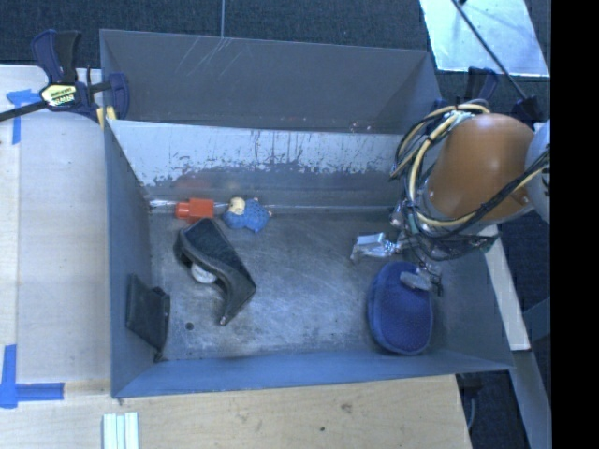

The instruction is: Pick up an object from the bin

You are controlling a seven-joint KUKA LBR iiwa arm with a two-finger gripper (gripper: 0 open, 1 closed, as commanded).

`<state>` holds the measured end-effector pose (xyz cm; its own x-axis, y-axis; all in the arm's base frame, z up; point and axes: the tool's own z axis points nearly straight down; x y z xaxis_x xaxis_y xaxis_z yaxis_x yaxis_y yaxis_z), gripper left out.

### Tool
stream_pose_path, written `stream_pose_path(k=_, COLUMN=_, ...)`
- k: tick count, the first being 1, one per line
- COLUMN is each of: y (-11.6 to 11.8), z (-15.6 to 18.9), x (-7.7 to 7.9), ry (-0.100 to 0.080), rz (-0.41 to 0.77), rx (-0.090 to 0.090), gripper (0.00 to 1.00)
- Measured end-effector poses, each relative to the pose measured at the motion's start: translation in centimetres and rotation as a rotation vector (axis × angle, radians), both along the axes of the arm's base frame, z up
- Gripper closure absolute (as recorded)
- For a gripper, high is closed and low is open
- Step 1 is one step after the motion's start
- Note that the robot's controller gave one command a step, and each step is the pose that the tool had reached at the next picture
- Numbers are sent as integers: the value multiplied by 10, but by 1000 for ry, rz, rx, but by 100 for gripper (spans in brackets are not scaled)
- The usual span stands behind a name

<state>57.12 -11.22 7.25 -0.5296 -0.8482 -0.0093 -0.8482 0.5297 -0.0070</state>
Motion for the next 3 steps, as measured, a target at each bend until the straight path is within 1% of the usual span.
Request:
stream_pose_path(k=1, y=-1, z=0, x=0, ry=0, rz=2, rx=-3, gripper=100)
stream_pose_path(k=2, y=0, z=0, x=0, ry=0, rz=0, rx=0, gripper=0)
stream_pose_path(k=3, y=-1, z=0, x=0, ry=0, rz=0, rx=-2, gripper=100)
